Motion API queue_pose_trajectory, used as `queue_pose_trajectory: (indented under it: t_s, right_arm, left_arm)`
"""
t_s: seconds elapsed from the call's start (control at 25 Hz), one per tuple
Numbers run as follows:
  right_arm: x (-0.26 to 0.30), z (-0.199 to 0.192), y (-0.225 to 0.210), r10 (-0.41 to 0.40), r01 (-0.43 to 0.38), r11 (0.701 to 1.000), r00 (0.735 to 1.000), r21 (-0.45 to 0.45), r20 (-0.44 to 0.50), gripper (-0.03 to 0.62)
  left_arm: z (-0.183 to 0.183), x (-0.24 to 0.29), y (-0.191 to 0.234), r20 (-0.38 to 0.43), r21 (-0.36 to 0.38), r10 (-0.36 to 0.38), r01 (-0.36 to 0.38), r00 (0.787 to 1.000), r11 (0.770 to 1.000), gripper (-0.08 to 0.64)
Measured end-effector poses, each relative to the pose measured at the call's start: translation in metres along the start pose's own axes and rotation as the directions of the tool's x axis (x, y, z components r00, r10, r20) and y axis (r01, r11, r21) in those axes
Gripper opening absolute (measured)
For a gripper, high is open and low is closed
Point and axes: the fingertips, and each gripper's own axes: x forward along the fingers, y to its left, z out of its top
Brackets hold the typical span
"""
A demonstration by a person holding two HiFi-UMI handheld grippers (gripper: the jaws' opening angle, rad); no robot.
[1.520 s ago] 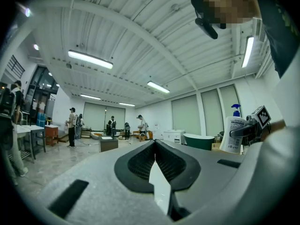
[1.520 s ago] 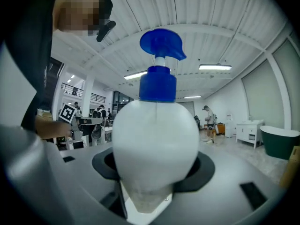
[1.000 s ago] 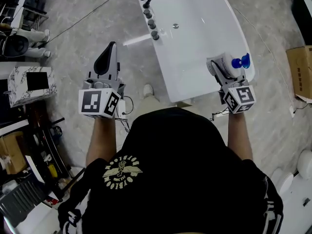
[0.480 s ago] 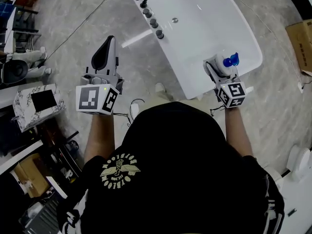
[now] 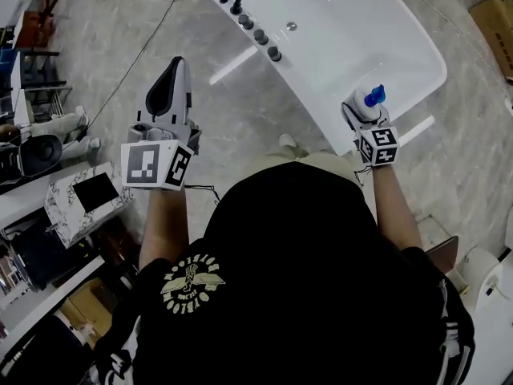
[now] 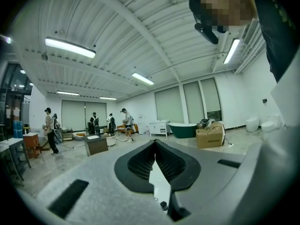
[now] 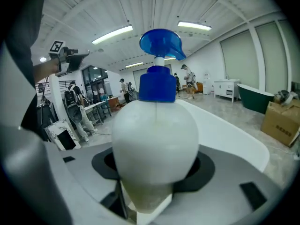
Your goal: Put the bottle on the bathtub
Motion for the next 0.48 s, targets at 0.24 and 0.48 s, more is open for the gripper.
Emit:
queue_pose_trajectory:
  t_s: [0.24, 0.48]
  right_arm:
    - [0.028, -0.056, 0.012, -0.008, 0.009, 1.000, 0.999, 0.018, -0.052, 0.262]
    - [0.051, -0.104, 0.026, 0.003, -0.011, 0.998, 0.991, -0.062, -0.136, 0.262]
  left_arm:
    - [-0.007, -0.012, 0.013, -0.021, 0.029, -0.013, 0.013, 1.000, 0.999, 0.009]
    - [-0.010, -0.024, 0.012, -0.028, 0.043, -0.018, 0.019, 0.999, 0.999, 0.009]
